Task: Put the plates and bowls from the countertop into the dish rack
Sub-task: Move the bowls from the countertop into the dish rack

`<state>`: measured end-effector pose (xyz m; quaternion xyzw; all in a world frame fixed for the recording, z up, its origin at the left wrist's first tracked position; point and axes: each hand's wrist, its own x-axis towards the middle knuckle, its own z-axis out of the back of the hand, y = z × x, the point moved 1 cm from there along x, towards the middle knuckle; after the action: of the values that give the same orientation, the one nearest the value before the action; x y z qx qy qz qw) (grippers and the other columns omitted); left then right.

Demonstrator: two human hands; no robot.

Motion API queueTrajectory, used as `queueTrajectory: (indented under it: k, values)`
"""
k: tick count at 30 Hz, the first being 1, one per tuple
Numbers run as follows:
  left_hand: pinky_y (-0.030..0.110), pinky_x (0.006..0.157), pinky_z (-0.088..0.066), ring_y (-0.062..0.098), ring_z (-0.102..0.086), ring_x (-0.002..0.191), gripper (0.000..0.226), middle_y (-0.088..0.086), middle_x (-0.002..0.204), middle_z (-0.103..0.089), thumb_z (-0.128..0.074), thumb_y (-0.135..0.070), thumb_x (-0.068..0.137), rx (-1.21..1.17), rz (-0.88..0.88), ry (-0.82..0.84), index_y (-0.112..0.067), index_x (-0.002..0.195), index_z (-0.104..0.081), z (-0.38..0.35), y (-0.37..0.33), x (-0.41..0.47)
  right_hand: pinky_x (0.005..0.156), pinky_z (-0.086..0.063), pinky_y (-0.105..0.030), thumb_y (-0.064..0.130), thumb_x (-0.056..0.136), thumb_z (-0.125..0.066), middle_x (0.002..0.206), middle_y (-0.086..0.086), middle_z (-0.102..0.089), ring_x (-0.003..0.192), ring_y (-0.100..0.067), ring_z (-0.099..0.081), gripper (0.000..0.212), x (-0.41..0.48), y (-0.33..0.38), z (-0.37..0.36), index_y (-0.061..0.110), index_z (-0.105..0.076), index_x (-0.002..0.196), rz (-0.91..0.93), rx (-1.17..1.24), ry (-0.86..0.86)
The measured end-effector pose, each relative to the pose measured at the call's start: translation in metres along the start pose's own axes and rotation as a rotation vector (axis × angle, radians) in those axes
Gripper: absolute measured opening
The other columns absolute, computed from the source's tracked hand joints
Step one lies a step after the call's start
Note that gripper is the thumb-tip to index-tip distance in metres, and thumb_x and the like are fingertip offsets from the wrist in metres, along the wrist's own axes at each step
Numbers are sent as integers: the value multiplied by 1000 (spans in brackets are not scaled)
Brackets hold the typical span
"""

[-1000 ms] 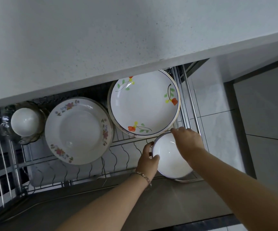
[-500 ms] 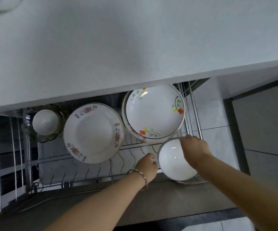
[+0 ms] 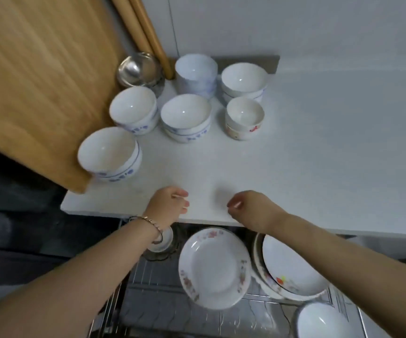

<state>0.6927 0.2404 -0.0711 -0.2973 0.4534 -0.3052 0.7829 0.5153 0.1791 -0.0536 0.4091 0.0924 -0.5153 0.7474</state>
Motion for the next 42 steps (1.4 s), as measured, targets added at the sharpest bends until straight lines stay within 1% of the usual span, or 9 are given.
queueTrajectory:
  k: [4, 8, 12, 18, 25, 30, 33, 36, 42]
  values:
    - [12, 37, -40, 12, -52, 59, 22, 5, 72, -57, -38, -3, 94, -78, 86, -70, -11, 81, -53, 78, -4, 24, 75, -51, -31, 24, 93, -47, 96, -14, -69, 80, -25, -62, 37, 56, 79, -6, -5, -63, 109, -51, 319, -8]
    - [22, 54, -32, 13, -44, 60, 32, 2, 69, -47, -31, -10, 99, -191, 272, 31, -16, 69, -43, 133, 14, 39, 56, -47, -25, 34, 94, -47, 95, -13, -60, 62, -22, -57, 46, 104, 152, -31, -4, -54, 118, -152, 517, 43]
    - [25, 56, -42, 12, -52, 60, 28, -1, 72, -55, -43, -10, 96, -102, 259, -67, -19, 70, -48, 170, 43, 61, 58, -52, -29, 41, 90, -54, 98, -15, -57, 61, -22, -59, 46, 147, 198, -66, 5, -49, 119, -192, 688, 48]
    - [23, 55, -33, 15, -44, 59, 25, 2, 71, -43, -40, -6, 94, -309, 314, -37, -17, 72, -44, 190, 54, 72, 72, -58, -43, 1, 81, -48, 81, -15, -58, 58, -25, -56, 26, 163, 206, -84, 11, -55, 105, -227, 896, -46]
    - [37, 74, -54, 28, -63, 65, 26, -3, 92, -50, -49, -23, 94, -311, 258, 164, -29, 116, -36, 152, 35, 43, 63, -60, -35, -2, 82, -48, 84, -16, -61, 67, -28, -60, 41, 96, 132, -65, 11, -56, 121, -265, 853, -47]
    - [31, 48, -57, 23, -64, 40, 37, 8, 101, -57, -41, -3, 92, -245, 226, 307, -28, 119, -35, 79, 26, 0, 60, -60, -30, -10, 83, -44, 82, -7, -63, 65, -22, -63, 42, 15, 54, -43, 18, -58, 112, -231, 831, -18]
    - [32, 46, -57, 28, -62, 58, 51, 3, 102, -55, -36, 9, 87, -224, 177, 353, -30, 121, -36, 20, 29, -31, 57, -61, -28, -9, 84, -46, 77, -7, -64, 52, -14, -66, 41, -31, -2, -32, 28, -56, 100, -238, 766, -9]
    - [31, 44, -56, 22, -60, 68, 55, -5, 99, -53, -37, 10, 87, -189, 143, 393, -35, 118, -34, -42, 38, -61, 81, -56, -46, -3, 82, -52, 77, -10, -65, 70, -27, -65, 41, -71, -62, -32, 29, -53, 108, -313, 655, -4]
    - [28, 50, -58, 18, -61, 87, 57, -7, 105, -56, -41, 5, 86, -63, 162, 544, -38, 124, -37, -176, 70, -111, 77, -41, -20, 19, 90, -55, 113, 3, -57, 80, -11, -55, 47, -126, -183, -33, 30, -44, 134, -306, 271, -103]
